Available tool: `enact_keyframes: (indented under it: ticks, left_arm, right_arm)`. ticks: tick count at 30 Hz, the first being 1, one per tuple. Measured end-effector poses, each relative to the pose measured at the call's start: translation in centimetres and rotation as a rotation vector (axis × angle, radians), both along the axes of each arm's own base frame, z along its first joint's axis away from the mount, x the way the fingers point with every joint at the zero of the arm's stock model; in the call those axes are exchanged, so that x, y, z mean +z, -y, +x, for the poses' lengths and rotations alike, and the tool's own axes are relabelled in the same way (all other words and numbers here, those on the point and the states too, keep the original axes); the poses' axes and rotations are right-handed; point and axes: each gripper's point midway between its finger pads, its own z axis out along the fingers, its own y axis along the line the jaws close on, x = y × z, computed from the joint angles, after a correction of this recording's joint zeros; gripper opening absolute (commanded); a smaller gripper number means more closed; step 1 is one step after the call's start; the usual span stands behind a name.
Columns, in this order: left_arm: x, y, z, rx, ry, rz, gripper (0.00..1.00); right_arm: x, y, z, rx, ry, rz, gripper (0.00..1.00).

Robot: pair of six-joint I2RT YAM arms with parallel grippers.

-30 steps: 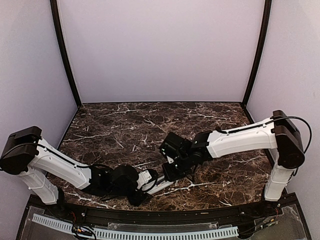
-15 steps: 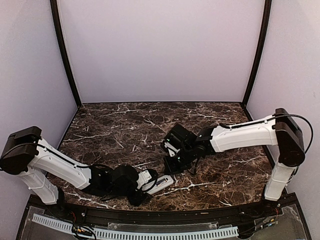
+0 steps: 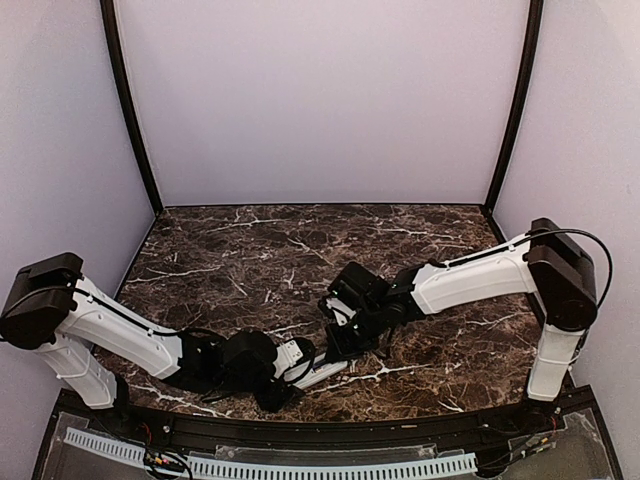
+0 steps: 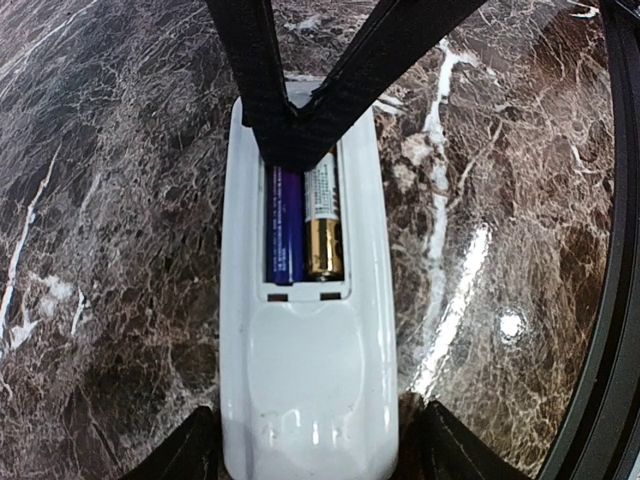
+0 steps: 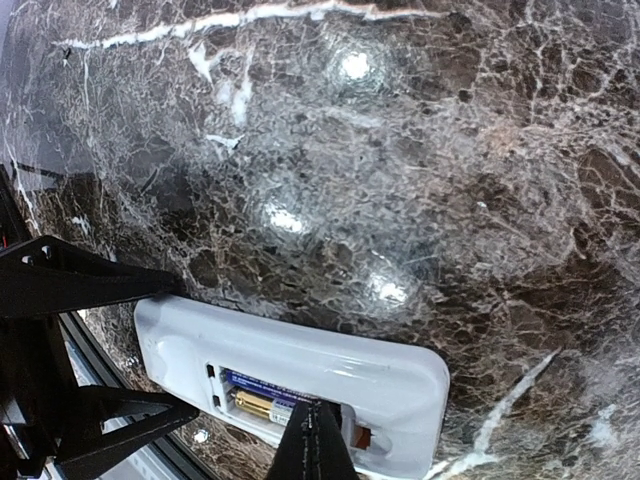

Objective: Load the batteries into the remote control
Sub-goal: Press the battery in the battery compartment.

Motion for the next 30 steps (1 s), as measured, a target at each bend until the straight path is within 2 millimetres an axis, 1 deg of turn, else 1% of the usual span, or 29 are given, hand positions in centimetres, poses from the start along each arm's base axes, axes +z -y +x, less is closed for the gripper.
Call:
enact_keyframes:
  ticks: [7, 12, 14, 19, 21, 24, 30]
  left_arm:
    - [0.0, 0.0, 0.0, 0.001, 0.000, 0.000, 0.68]
    - [0.0, 0.0, 0.0, 0.001, 0.000, 0.000, 0.68]
    - [0.0, 0.0, 0.0, 0.001, 0.000, 0.000, 0.68]
    - [0.0, 0.0, 0.0, 0.001, 0.000, 0.000, 0.68]
    - [0.0, 0.0, 0.0, 0.001, 0.000, 0.001, 0.68]
    - [0.1, -0.5, -0.1, 0.004, 0.000, 0.010, 0.69]
    - [0.5, -1.9, -0.3, 0.017, 0.002, 0.029, 0.74]
  right_arm:
    - [0.0, 0.0, 0.0, 0.002, -0.001, -0.001, 0.00]
    - [0.4, 0.2, 0.1, 0.011, 0.003, -0.021, 0.00]
    - [0.9, 0.0, 0.1, 0.020, 0.007, -0.022, 0.00]
    - [3.8, -1.6, 1.0, 0.040, 0.051, 0.034, 0.00]
    - [4.7, -1.8, 1.1, 0.044, 0.062, 0.055, 0.00]
    - [5.1, -1.9, 1.0, 0.048, 0.061, 0.064, 0.00]
    - [5.0, -1.8, 0.9, 0.054, 0.058, 0.063, 0.00]
